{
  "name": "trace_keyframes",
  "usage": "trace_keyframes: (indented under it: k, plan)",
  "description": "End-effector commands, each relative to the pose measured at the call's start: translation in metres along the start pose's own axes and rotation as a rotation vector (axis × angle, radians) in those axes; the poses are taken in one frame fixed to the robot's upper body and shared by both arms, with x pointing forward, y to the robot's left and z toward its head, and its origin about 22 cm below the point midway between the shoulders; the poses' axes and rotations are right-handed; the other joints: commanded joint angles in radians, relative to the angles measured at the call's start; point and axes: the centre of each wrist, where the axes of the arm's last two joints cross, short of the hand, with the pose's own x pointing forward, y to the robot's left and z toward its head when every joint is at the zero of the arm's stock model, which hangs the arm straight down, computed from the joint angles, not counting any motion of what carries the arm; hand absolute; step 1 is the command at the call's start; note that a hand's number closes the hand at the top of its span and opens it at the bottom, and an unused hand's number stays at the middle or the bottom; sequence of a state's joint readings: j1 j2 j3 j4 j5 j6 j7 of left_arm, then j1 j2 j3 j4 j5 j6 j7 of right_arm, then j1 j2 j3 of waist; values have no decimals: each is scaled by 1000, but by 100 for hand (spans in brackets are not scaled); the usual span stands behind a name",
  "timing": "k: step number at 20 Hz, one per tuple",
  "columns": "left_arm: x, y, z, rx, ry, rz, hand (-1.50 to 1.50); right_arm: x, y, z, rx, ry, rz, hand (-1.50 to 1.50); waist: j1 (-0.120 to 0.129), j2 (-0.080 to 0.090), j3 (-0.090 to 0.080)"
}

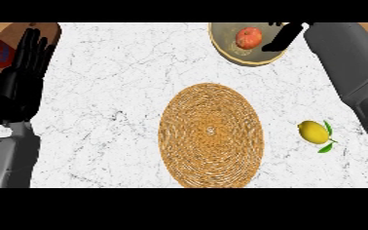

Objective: Pick the squash from the placemat and place it in the bowl

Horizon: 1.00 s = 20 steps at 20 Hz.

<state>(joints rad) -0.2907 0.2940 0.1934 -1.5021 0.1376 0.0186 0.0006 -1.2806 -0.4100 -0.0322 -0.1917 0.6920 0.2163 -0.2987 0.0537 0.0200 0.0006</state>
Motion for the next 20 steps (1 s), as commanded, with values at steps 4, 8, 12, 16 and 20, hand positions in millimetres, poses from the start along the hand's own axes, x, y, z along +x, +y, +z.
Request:
trace_keyframes:
  k: [4,8,12,16,20]
  plan:
    - [0,-7,-8,7,-21,2,0,-11,38,-4,4,-19,-279,-150,3,9,1]
    - [2,4,-6,-6,-9,3,0,-23,28,4,-166,-86,-396,-150,12,10,2]
    - [-5,3,-3,-18,1,11,0,-30,12,11,-356,-82,-480,-150,14,12,2]
    - [0,-9,-2,-25,-9,25,0,-54,-20,32,-459,-39,-526,-150,13,10,2]
    - [1,-14,-5,-20,-18,-6,0,-94,-55,74,-530,21,-614,-150,14,18,4]
